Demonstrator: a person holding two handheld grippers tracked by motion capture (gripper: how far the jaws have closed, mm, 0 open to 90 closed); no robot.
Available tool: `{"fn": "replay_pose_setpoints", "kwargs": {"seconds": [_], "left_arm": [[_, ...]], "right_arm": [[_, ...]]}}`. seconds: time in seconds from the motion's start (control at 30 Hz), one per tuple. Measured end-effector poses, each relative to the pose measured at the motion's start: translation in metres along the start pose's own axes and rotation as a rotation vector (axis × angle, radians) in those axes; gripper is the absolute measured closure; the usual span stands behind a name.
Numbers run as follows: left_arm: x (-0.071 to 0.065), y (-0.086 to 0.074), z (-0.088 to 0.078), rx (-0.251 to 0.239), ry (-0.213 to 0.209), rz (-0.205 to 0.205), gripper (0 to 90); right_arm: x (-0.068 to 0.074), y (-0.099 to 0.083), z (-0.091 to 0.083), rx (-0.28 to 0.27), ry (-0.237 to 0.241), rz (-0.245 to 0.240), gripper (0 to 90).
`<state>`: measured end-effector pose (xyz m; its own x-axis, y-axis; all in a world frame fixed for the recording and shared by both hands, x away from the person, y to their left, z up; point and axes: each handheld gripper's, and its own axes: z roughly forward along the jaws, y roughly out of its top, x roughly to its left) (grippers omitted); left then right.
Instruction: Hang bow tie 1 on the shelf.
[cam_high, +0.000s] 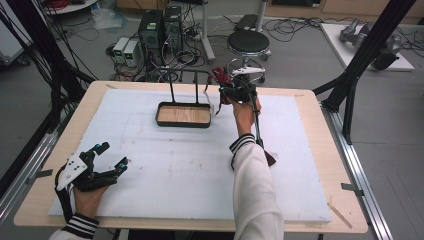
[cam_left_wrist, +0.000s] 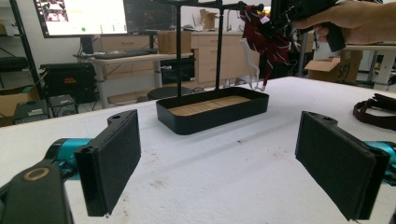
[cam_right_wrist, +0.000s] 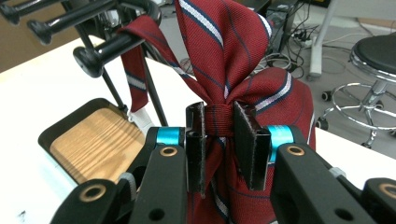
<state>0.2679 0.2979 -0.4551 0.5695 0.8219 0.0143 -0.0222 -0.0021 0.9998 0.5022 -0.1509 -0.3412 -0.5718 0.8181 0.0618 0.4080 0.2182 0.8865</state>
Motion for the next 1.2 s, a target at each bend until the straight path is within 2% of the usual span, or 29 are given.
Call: {"fn": "replay_pose_setpoints", "kwargs": {"seconds": [0.13, 0.37, 0.43, 0.47, 0.5, 0.53, 0.57, 0.6, 0.63, 0.7, 0.9, 1.0, 1.07, 1.2], "left_arm": [[0.0, 0.0, 0.0, 0.0, 0.0, 0.001, 14.7], [0.0, 0.0, 0.0, -0.001, 0.0, 0.0, 14.7], [0.0, 0.0, 0.0, -0.002, 0.0, 0.0, 14.7], [0.0, 0.0, 0.0, -0.002, -0.001, 0.0, 14.7], [0.0, 0.0, 0.0, -0.001, 0.0, 0.0, 14.7], [0.0, 0.0, 0.0, -0.001, 0.0, 0.0, 14.7], [0.0, 0.0, 0.0, 0.0, 0.0, 0.001, 14.7], [0.0, 0.0, 0.0, 0.001, 0.0, 0.003, 14.7], [0.0, 0.0, 0.0, 0.001, 0.0, 0.005, 14.7], [0.0, 0.0, 0.0, 0.001, -0.001, 0.006, 14.7], [0.0, 0.0, 0.0, -0.002, 0.0, 0.003, 14.7], [0.0, 0.0, 0.0, -0.006, 0.0, 0.0, 14.7], [0.0, 0.0, 0.0, -0.007, -0.001, -0.001, 14.7], [0.0, 0.0, 0.0, -0.009, -0.001, -0.003, 14.7]], "right_arm": [[0.001, -0.001, 0.001, 0.022, 0.003, -0.014, 75.1], [0.001, -0.002, 0.002, 0.03, 0.012, -0.004, 74.5], [0.002, -0.002, 0.002, 0.032, 0.014, -0.006, 71.9], [0.002, -0.002, 0.003, 0.033, 0.022, -0.005, 65.6], [0.002, -0.003, 0.004, 0.033, 0.031, -0.007, 51.7], [0.003, -0.003, 0.006, 0.036, 0.029, 0.007, 32.9], [0.003, -0.005, 0.009, 0.039, 0.023, 0.022, 19.3], [0.004, -0.006, 0.01, 0.056, 0.022, 0.035, 10.9], [0.005, -0.006, 0.01, 0.073, 0.0, 0.034, 10.2], [0.006, -0.005, 0.008, 0.096, -0.006, 0.007, 10.1], [0.006, 0.001, -0.006, 0.061, 0.016, 0.001, 10.2], [0.005, 0.003, -0.015, 0.067, 0.03, 0.0, 10.1], [0.003, 0.004, -0.023, 0.071, 0.037, -0.006, 10.2], [-0.001, 0.008, -0.044, 0.029, 0.072, 0.011, 10.2]]}}
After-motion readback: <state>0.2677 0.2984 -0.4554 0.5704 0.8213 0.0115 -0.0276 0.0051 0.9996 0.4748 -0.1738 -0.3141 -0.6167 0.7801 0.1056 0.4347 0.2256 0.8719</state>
